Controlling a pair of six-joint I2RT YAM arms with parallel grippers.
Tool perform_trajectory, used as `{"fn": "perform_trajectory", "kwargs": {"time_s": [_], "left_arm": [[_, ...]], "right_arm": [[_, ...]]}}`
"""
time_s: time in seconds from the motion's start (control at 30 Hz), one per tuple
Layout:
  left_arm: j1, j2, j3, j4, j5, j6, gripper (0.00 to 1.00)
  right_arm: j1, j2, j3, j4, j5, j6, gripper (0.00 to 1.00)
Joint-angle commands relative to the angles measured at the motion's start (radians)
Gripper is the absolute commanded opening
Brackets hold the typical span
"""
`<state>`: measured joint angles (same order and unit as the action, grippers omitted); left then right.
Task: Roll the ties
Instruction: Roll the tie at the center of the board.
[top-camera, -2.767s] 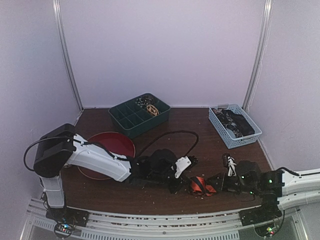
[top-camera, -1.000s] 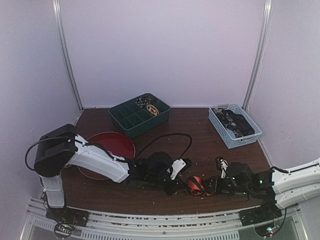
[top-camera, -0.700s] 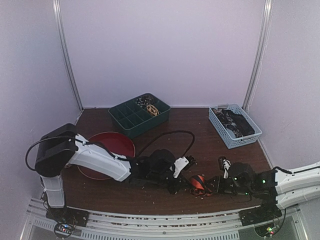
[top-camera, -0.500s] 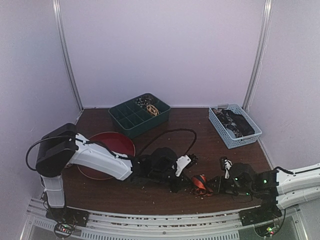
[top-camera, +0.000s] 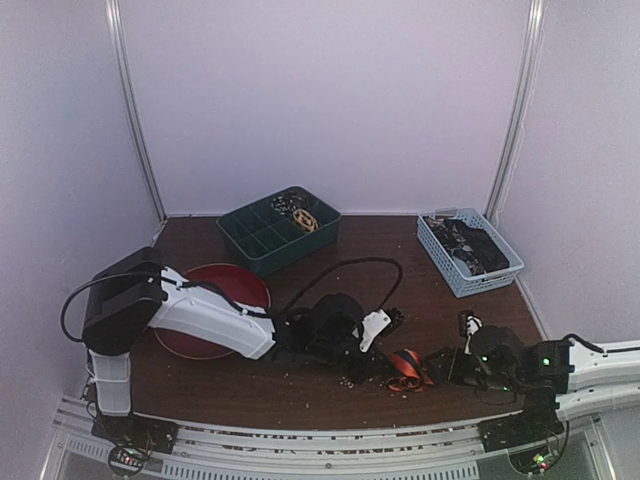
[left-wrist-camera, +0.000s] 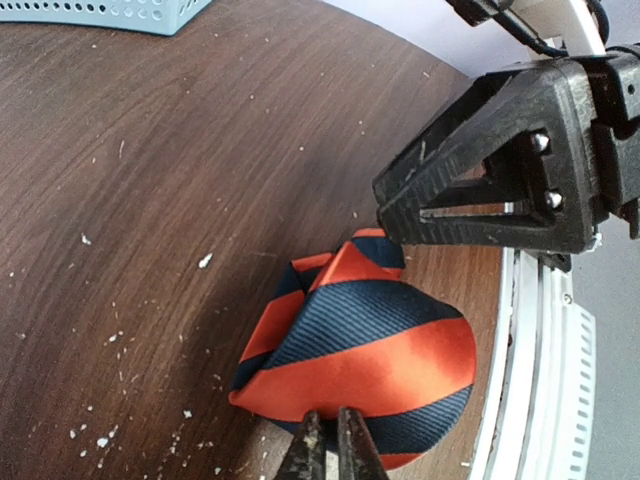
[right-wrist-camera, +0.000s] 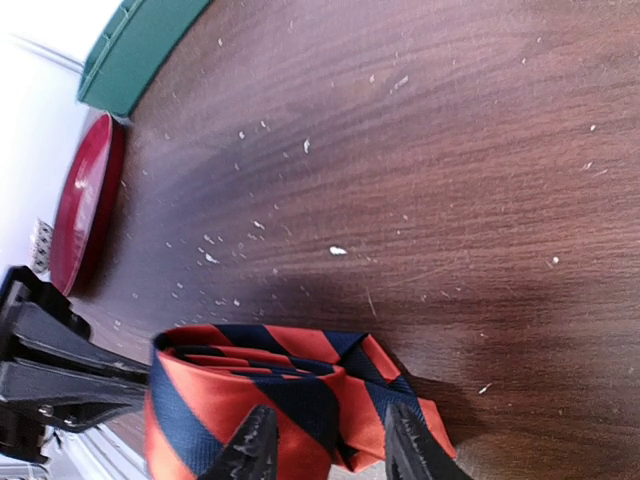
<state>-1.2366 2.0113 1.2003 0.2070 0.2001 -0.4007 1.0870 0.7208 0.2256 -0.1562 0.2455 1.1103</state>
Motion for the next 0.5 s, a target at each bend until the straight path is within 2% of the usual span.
{"fn": "perform_trajectory", "kwargs": {"time_s": [0.0, 0.2, 0.33, 0.47], "left_arm": [[-0.008, 0.017, 0.048, 0.002, 0.011, 0.023, 0.08], [-0.009, 0.021, 0.055, -0.005, 0.001, 0.024, 0.08], [-0.009, 0.017, 0.041, -0.012, -0.015, 0.024, 0.08], [-0.009, 0.004, 0.019, -0.016, -0.033, 0.023, 0.08]], "right_arm": [[0.004, -0.080, 0.028, -0.071, 0.050, 0.019, 0.39], [0.005, -0.038, -0.004, -0.034, 0.003, 0.036, 0.23], [0.005, 0.054, -0.006, 0.013, -0.024, 0.040, 0.21], [0.005, 0.146, -0.012, 0.141, -0.084, 0.019, 0.20]]}}
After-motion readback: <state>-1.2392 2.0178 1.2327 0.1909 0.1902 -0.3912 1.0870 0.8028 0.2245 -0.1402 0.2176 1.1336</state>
